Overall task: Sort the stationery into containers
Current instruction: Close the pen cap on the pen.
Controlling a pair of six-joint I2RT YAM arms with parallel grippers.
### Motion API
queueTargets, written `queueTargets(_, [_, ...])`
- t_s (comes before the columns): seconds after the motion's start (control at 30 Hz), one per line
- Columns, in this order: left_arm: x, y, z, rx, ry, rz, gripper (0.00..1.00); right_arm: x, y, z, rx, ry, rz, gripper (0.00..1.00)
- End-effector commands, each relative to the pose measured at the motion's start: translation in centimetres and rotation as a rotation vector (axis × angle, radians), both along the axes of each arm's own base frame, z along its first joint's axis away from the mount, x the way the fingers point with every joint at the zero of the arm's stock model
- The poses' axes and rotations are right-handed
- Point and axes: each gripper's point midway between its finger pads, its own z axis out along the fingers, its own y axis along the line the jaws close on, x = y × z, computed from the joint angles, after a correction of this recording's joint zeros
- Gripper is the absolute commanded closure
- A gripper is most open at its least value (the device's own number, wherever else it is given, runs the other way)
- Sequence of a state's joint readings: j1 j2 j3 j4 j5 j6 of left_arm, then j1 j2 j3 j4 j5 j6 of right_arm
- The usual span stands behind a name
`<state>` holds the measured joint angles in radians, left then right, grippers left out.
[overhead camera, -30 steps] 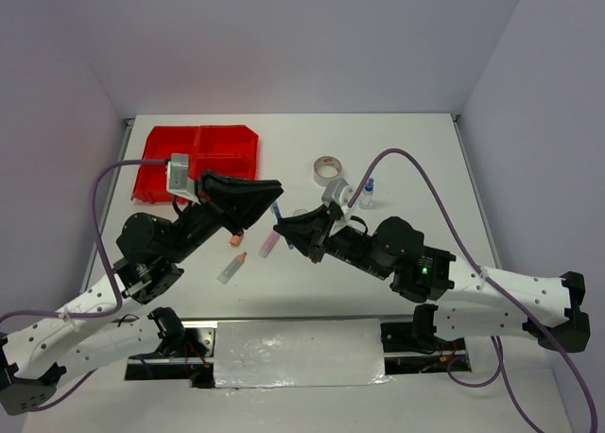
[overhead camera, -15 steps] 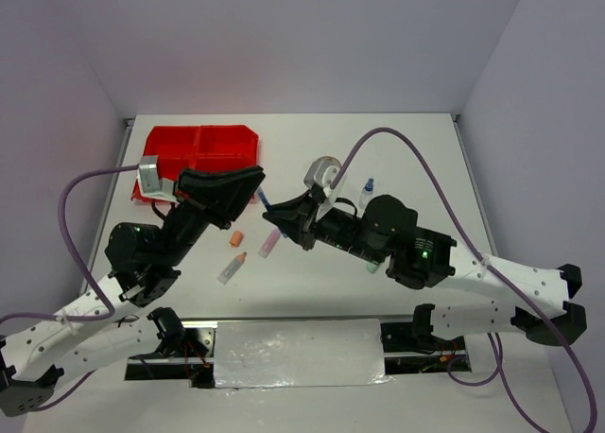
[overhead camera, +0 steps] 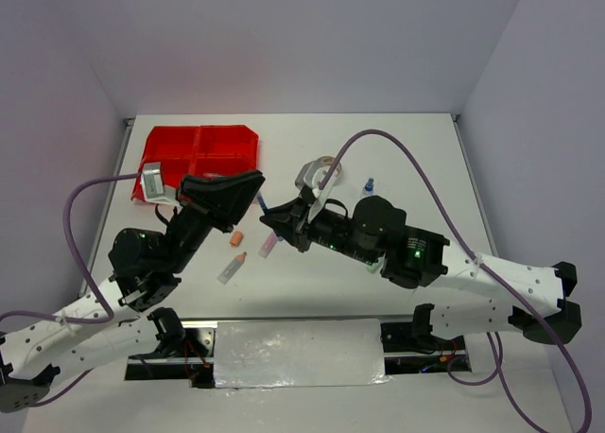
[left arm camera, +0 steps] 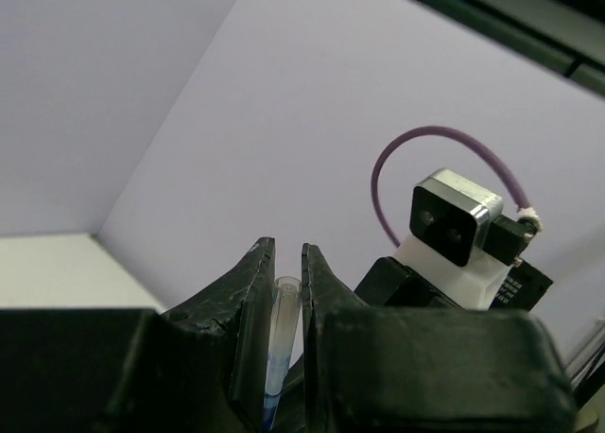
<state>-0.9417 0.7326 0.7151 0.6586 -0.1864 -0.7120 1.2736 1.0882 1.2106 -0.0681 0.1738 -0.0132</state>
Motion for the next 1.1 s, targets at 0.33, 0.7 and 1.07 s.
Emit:
queueTargets(0.33, [0.8, -0.2, -7.1, 0.517, 0.208, 0.083, 0.59, -4.8, -1.6, 1.8, 0.335, 0.015, 0.215, 1.00])
queueTargets(0.7, [-0.2, -0.9, -3.4, 0.462, 0.135, 0.023, 0.28, -3.2, -1.7, -2.1, 0.270, 0.086, 0.119, 1.00])
queueTargets(1.07, [-1.7, -0.5, -2.4, 0.413, 0.116, -0.033, 0.37, -1.2, -1.9, -3.0, 0.240, 0.115, 0.001, 1.00])
